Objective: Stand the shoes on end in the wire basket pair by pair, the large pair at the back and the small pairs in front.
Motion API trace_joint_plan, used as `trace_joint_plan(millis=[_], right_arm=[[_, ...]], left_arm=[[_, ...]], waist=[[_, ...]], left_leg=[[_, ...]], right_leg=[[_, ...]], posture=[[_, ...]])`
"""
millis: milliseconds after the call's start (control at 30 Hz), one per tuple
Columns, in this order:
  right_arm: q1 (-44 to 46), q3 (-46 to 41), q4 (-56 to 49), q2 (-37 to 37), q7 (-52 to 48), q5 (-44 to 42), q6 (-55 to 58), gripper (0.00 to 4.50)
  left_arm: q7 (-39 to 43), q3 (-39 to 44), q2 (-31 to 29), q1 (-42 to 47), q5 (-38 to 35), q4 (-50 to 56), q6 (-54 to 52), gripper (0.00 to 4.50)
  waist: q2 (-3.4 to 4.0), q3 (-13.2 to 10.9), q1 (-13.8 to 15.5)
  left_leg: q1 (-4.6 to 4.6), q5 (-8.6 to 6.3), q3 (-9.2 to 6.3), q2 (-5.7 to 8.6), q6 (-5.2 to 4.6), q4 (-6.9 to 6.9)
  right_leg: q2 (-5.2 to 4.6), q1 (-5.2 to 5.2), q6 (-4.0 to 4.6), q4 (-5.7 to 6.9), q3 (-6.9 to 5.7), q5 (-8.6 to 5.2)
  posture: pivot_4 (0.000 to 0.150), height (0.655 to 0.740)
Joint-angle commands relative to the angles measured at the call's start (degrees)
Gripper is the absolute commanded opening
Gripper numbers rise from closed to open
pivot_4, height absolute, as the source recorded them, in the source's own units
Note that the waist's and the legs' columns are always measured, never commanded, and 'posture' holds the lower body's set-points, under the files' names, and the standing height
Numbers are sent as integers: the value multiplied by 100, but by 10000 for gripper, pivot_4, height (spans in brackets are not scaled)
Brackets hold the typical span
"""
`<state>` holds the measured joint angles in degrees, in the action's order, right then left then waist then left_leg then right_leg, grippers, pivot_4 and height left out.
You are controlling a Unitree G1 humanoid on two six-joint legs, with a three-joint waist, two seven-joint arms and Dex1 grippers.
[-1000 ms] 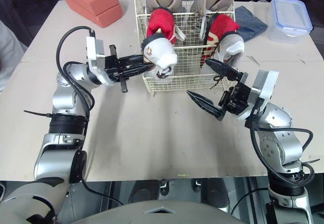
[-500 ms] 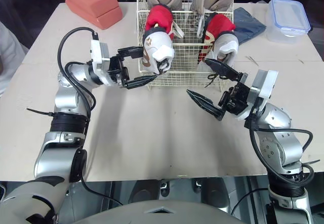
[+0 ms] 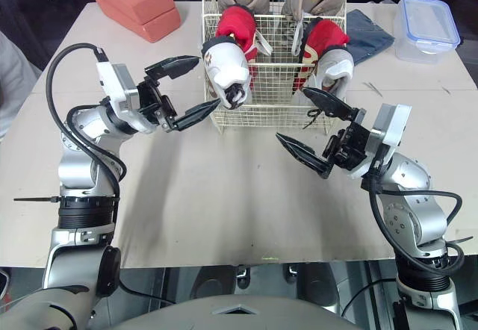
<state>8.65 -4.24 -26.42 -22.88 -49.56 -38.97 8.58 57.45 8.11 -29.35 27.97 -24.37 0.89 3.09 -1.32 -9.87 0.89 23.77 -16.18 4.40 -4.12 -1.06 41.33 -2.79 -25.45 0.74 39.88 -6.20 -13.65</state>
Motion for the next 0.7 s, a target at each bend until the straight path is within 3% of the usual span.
trace_joint_plan(millis=[33, 267, 700], right_arm=[[92, -31, -153, -25, 6, -101, -25, 43061], [102, -57, -135, -31, 20, -89, -44, 43061], [33, -85, -180, -32, 127, -42, -78, 43061]], left_arm=[[-421, 208, 90, 76, -201, 539, 12, 44370], [-1103, 365, 338, 295, -738, 977, -458, 44370], [-2421, -397, 1039, -46, 65, 1956, -602, 44370]], waist=[[0, 0, -1], [0, 0, -1], [-1, 0, 5]], left_leg=[[0, 0, 1, 0, 0, 0], [-1, 1, 2, 0, 1, 0], [-1, 1, 1, 2, 2, 0]], right_leg=[[0, 0, 0, 0, 2, 0], [0, 0, 2, 0, 3, 2], [1, 0, 4, 0, 4, 2]], posture=[[1500, 6860], [1500, 6860], [1500, 6860]])
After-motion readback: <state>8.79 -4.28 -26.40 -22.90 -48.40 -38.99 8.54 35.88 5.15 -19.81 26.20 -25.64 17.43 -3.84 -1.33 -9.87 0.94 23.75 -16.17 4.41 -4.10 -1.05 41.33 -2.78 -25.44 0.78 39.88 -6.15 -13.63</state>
